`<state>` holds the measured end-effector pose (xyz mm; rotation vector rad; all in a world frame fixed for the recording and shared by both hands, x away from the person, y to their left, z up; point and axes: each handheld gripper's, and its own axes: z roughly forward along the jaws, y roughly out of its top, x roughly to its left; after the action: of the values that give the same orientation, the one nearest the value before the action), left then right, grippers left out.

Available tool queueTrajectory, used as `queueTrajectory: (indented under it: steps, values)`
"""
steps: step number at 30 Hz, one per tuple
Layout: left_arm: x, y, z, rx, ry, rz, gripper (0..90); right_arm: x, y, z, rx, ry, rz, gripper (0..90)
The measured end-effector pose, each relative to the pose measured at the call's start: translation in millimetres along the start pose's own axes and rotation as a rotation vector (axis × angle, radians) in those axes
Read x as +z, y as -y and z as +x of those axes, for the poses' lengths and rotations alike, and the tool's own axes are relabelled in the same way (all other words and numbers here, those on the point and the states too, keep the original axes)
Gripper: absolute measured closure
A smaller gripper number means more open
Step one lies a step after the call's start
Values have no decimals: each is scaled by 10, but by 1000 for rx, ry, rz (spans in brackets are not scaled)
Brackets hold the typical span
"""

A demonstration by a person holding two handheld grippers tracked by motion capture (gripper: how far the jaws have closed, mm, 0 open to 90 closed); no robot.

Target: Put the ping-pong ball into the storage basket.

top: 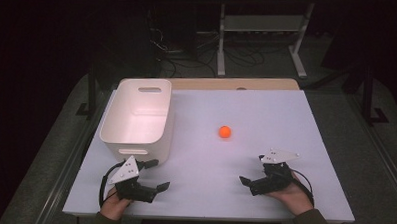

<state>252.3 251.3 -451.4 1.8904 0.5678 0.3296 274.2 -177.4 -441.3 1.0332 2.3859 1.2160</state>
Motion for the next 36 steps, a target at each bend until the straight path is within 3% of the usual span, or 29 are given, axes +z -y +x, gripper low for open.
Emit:
queueTrajectory:
  steps: [17, 36]
  values:
    - [12, -5, 10, -2, 3, 12, 141, 126, -211, -45, -12, 10, -21, 0]
    - [-14, 5, 16, -17, -6, -13, 141, 117, -242, -29, -36, 3, -22, 0]
